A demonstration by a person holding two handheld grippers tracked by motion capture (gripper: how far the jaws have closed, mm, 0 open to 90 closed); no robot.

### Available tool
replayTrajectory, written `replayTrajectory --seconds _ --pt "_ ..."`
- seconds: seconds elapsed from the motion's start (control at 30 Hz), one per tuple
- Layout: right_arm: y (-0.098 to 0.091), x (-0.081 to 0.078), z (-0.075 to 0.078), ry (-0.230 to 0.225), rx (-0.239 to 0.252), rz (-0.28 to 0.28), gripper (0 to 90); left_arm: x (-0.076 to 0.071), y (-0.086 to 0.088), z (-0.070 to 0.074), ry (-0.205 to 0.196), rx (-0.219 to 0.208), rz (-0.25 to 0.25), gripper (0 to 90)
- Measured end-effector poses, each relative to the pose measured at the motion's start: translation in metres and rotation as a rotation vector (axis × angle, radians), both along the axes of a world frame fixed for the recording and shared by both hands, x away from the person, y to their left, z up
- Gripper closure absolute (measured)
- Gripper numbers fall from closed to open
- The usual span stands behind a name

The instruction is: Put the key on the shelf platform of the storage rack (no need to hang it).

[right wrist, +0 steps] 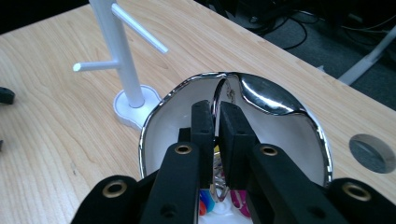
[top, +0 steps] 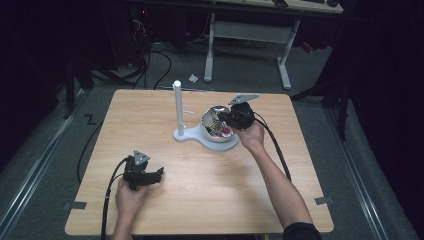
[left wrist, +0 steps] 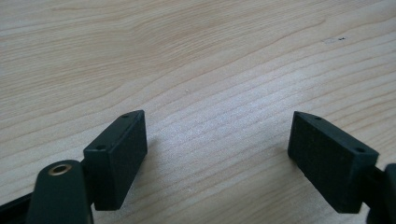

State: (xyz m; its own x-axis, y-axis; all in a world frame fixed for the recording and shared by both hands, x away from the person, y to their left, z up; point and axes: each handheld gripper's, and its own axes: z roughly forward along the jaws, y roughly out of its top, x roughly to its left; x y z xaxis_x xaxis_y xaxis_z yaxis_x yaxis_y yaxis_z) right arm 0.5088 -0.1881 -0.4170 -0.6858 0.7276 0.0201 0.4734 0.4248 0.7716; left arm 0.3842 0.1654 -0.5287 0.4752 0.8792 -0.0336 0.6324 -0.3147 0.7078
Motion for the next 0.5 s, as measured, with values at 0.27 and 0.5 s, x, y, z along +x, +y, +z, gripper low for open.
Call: replayTrajectory --seconds 0.27,0.5 --pt "-0.002 0.002 -0.004 0.039 0.056 0.015 85.0 0.000 0.000 0.000 -0.002 -0.001 0.000 20.2" --pt "0.004 0.000 -0.012 0.051 0.044 0.025 78.6 0.000 0.000 0.000 0.000 -0.001 -0.001 20.2"
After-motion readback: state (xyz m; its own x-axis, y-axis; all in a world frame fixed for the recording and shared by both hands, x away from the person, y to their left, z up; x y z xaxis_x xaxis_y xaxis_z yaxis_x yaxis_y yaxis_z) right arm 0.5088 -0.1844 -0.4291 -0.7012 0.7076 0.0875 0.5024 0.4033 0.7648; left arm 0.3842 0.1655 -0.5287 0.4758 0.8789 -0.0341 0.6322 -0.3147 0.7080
